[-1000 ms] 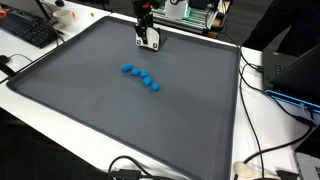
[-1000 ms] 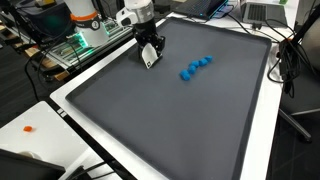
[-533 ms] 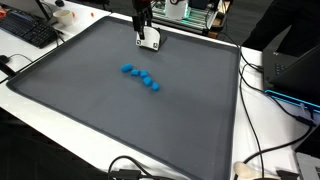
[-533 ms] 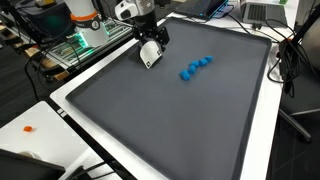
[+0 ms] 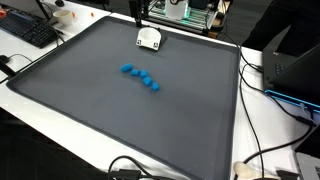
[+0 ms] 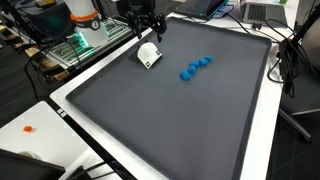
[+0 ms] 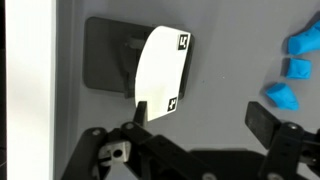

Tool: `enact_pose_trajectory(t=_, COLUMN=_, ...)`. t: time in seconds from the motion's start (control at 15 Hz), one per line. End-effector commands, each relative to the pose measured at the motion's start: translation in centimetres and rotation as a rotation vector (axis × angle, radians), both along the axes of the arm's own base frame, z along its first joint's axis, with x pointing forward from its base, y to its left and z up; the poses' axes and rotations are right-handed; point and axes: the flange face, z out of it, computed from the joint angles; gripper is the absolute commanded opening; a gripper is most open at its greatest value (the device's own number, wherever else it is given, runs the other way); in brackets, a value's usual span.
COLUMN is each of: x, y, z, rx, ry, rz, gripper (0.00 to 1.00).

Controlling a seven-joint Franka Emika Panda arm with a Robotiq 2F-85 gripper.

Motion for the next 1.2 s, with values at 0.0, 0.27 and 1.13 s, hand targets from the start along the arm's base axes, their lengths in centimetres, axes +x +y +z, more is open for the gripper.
enact_pose_trajectory(t=0.0, x=0.0, y=1.2, z=3.8, rx=-0.07, ry=-0.018, rz=0.112, gripper=1.0)
enact_pose_trajectory(t=0.27, x=1.3, y=4.8, z=7.7, rx=-0.145, ry=-0.026, rz=0.337, gripper=1.0)
enact_pose_trajectory(t=1.13, x=4.5, y=10.9, z=12.5, rx=-0.228, ry=-0.134, rz=0.791, gripper=1.0)
